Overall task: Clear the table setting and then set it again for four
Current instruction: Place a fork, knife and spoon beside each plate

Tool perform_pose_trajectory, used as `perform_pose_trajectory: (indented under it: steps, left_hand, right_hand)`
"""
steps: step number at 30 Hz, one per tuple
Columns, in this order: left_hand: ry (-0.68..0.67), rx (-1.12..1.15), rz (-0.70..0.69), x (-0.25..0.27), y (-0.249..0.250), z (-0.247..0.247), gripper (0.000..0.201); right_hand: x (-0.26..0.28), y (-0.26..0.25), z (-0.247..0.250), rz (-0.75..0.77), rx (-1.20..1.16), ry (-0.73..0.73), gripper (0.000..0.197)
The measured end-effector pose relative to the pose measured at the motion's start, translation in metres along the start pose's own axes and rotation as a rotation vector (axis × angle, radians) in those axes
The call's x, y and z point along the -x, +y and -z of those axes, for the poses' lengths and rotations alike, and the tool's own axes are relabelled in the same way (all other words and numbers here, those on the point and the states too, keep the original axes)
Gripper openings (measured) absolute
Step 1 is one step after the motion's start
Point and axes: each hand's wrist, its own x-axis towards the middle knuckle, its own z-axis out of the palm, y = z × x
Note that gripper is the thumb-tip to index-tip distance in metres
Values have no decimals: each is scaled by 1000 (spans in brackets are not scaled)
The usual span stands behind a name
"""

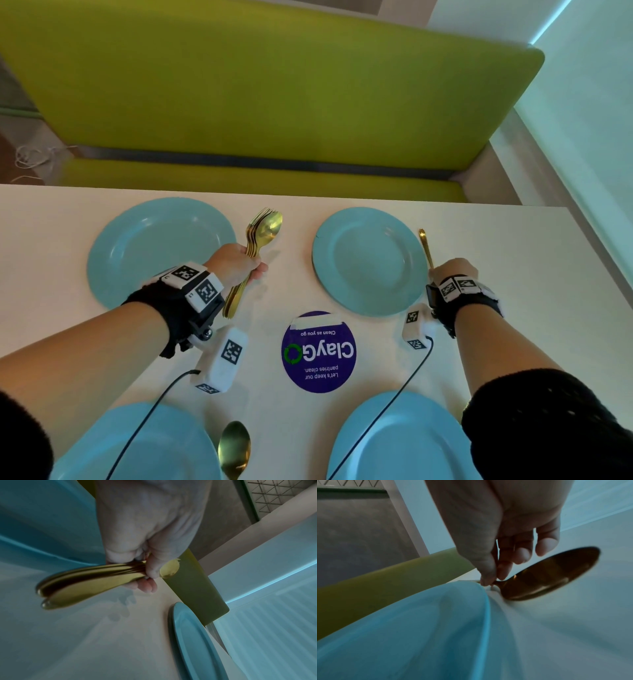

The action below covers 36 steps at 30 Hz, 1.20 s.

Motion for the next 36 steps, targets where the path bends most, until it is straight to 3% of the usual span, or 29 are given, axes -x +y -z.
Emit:
perform_pose_trajectory:
  steps: [3, 5, 11, 17, 21, 30, 36]
  left_hand:
    - [-10, 22, 12, -2, 0, -4, 23]
    - [-10, 30, 20, -2, 0, -6, 21]
    - [-8, 11, 24, -1, -1, -8, 12]
    - [-14, -33, 16, 2, -3, -11, 18]
    - [-18, -21, 13, 4, -6, -12, 16]
    - [-15, -7, -21, 20, -6, -16, 11]
    - [-93, -45, -96, 47, -5, -17, 12]
  right_hand:
    - [-10, -3, -2, -46, -117, 79, 18]
    - [-14, -2, -4, -78, -169, 134, 33]
    - [-20, -2, -7, -48, -170, 138, 40]
    - [-21, -5, -7, -24, -102, 123, 41]
    - [-18, -2, -3, -10, -79, 113, 33]
    - [8, 13, 19, 8, -183, 185, 33]
    - [47, 22, 33, 80, -190, 200, 38]
